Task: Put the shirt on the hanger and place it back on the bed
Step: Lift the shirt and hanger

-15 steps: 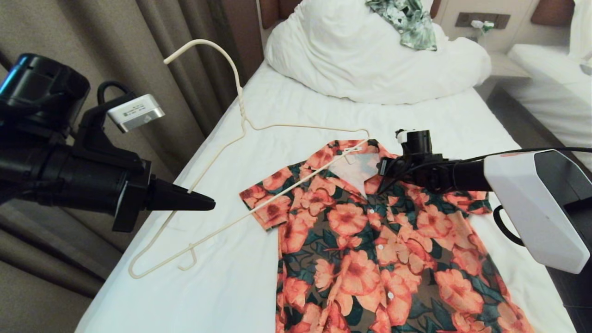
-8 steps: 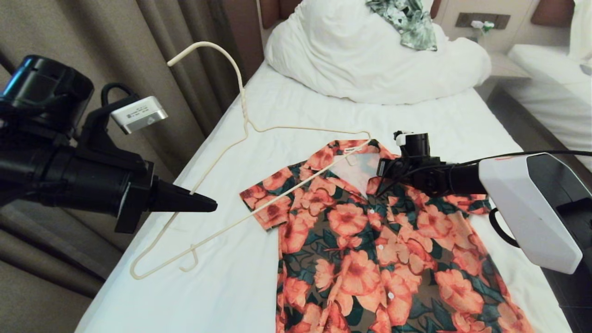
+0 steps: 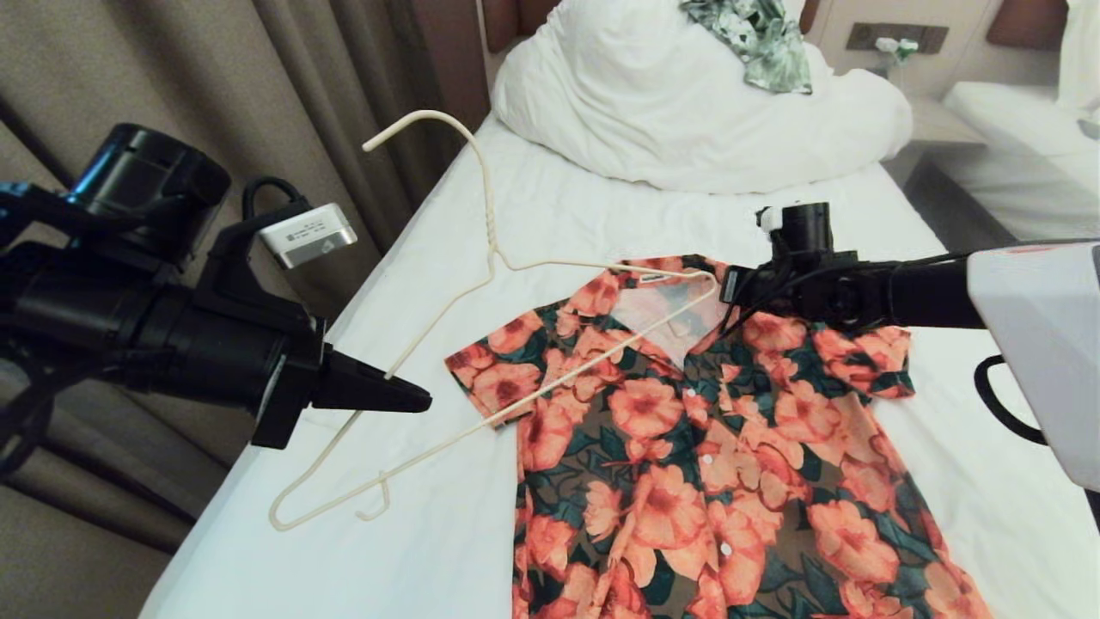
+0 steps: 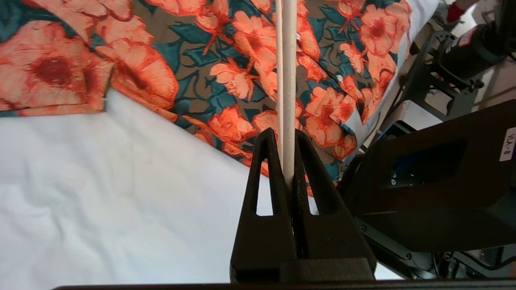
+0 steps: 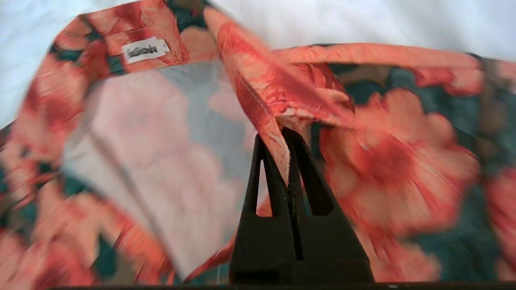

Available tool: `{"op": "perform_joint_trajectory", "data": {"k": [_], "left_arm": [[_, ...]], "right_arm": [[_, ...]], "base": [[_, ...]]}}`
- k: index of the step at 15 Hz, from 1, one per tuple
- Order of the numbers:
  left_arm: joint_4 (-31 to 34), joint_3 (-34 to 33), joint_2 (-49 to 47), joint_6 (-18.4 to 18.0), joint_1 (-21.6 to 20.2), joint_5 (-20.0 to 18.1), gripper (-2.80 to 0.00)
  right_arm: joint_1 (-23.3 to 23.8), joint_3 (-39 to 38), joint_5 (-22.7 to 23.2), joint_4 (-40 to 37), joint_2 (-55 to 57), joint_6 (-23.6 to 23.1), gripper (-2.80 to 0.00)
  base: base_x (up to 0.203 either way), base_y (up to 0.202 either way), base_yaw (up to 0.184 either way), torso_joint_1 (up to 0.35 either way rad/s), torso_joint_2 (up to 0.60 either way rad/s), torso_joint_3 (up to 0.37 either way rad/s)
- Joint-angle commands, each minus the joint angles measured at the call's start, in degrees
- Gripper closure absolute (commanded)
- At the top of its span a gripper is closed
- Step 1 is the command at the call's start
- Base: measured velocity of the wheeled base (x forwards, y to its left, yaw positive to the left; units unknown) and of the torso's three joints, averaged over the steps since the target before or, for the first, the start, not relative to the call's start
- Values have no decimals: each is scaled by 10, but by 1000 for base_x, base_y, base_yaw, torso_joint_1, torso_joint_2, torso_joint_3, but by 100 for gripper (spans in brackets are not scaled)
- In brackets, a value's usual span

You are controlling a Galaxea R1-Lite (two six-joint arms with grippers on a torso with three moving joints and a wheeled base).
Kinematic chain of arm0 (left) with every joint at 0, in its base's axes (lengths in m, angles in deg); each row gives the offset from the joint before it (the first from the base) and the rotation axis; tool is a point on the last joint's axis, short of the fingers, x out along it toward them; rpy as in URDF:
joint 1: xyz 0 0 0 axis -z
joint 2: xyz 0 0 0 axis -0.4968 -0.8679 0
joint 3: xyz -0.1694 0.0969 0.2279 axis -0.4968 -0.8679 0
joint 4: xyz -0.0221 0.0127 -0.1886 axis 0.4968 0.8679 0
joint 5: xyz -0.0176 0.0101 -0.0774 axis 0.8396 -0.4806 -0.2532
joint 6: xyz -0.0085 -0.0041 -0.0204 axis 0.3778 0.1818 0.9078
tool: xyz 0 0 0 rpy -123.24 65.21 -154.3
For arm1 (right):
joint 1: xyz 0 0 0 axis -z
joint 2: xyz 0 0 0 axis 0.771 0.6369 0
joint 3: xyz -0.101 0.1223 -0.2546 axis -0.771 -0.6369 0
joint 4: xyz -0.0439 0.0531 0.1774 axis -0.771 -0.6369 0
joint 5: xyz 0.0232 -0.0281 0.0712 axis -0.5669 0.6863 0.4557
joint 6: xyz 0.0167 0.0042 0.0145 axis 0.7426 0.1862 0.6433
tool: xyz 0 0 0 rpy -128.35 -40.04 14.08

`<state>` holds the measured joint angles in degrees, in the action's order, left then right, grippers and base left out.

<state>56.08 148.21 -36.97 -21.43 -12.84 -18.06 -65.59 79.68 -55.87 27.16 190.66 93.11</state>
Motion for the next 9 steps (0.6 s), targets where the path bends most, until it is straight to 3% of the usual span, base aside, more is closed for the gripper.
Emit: {"op": "perform_joint_trajectory", "data": {"k": [1, 5, 9], "left_arm": [[1, 1, -10, 0, 8, -3, 0], [-33, -8, -31, 11, 20, -3, 0], [-112, -35, -85, 17, 19, 0, 0]], "right_arm": [[-5, -22, -1, -41, -77, 4, 0], [-17, -90, 2, -65, -160, 17, 0], [-34, -146, 3, -64, -202, 18, 0]], "base": [[0, 0, 0, 0, 0, 0], [0, 0, 0, 0, 0, 0], [0, 0, 0, 0, 0, 0]]}}
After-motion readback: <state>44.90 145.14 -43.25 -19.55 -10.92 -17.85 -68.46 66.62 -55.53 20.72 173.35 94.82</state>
